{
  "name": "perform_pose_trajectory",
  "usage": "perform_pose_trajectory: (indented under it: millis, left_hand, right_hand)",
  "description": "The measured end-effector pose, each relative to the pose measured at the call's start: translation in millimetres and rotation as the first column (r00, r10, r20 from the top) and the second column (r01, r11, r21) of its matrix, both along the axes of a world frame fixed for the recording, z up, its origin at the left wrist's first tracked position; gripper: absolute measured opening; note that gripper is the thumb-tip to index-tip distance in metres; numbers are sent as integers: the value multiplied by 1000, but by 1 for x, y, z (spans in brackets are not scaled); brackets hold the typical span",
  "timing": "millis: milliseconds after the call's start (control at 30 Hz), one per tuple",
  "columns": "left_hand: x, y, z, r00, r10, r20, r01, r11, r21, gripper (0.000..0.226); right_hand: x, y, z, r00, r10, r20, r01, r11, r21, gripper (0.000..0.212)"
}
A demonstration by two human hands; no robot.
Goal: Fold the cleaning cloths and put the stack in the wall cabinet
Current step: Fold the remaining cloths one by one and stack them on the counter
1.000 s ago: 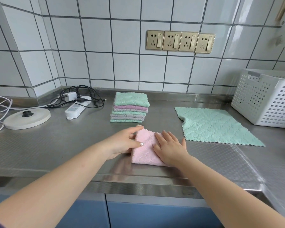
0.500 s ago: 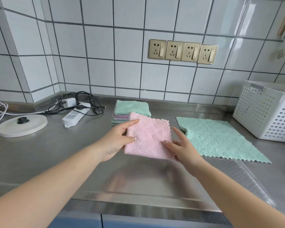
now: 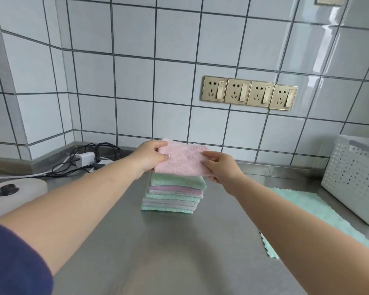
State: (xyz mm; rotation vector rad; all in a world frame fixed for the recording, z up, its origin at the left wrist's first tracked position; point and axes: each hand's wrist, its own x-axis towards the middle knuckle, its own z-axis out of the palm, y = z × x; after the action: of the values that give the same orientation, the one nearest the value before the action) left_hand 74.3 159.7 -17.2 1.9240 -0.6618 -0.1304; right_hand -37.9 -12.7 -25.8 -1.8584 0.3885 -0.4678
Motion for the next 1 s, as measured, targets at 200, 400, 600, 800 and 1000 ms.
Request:
perform_pose_trajectory:
  millis: [200, 400, 600, 800, 1000]
  left_hand:
    - [23, -6, -17, 997, 66, 47, -74, 976, 204, 54]
    - [24, -4, -27, 994, 53, 96, -90, 898, 431, 48]
    - [27, -33, -1, 899, 18, 437, -231, 868, 440, 41]
    - [32, -59, -38, 914, -120, 388, -184, 729, 660, 38]
    - [50, -55, -69, 966, -46, 255, -148, 710, 689, 56]
  right_hand:
    - [29, -5, -15, 987, 17, -157, -37, 992, -121, 36]
    - [33, -4, -19, 970, 7, -243, -43, 988, -145, 29]
    - [59, -1, 13, 984, -90, -152, 11, 889, -457, 35]
    - [103, 20, -26, 935, -33, -354, -141, 878, -457, 40]
    - [110, 13, -62, 912, -92, -399, -175, 793, -583, 67]
